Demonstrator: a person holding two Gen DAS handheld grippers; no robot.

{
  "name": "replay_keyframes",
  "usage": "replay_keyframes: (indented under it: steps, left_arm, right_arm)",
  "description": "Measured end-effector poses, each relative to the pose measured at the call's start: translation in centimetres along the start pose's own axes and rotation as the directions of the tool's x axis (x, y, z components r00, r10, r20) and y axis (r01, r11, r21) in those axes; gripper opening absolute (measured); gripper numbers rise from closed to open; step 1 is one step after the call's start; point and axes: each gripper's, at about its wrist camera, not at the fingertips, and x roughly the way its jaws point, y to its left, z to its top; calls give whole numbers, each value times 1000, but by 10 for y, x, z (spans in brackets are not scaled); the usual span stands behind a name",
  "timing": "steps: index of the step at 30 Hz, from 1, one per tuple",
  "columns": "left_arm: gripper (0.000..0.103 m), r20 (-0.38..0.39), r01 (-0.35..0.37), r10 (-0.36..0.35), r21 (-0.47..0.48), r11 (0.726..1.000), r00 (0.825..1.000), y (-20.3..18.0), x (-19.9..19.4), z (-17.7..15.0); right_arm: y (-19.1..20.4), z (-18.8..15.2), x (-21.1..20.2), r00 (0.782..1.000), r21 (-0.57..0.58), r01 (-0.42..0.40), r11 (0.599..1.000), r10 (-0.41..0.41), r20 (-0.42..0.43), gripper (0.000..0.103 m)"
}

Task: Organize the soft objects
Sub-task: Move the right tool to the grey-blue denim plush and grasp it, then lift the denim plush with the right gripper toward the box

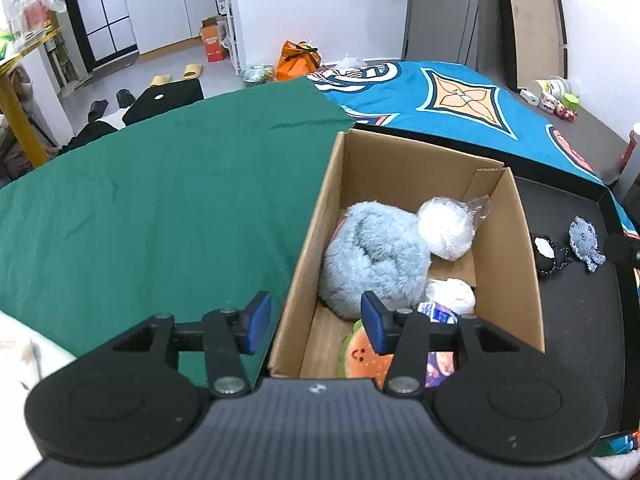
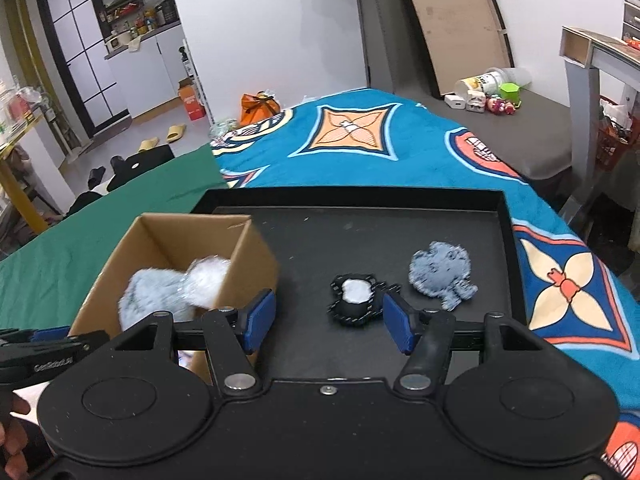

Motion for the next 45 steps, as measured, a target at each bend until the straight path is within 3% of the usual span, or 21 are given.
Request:
replay_keyframes:
  steps: [10, 18, 23, 28, 38, 45]
  left_arm:
    - [52, -7, -40, 40, 23, 999, 999, -14, 6, 8]
    - [53, 19, -81, 80, 40, 996, 997, -20, 10, 8]
    - [53, -2, -105, 105, 57, 993, 994, -25, 16, 9]
    - [53, -9, -123, 124, 76, 989, 992, -31, 21, 12]
    - [54, -24, -151, 154, 95, 984, 988, -35, 27, 14]
    - [54, -33, -157, 162, 106, 982, 986, -35, 26, 19]
  right_arm:
    - [-43, 16, 14, 1000, 32, 24, 999, -24, 2, 59]
    - [-77, 4, 29, 998, 90, 39, 995, -42, 42, 53]
    - [-89, -6, 43, 998, 123, 61, 991, -65, 24, 47]
    - [-101, -12, 60, 997, 163, 76, 984, -76, -8, 34]
    - [-124, -21, 77, 995, 265, 104, 959, -99, -33, 33]
    - [-129, -20, 88, 997, 282, 80, 956, -80, -12, 33]
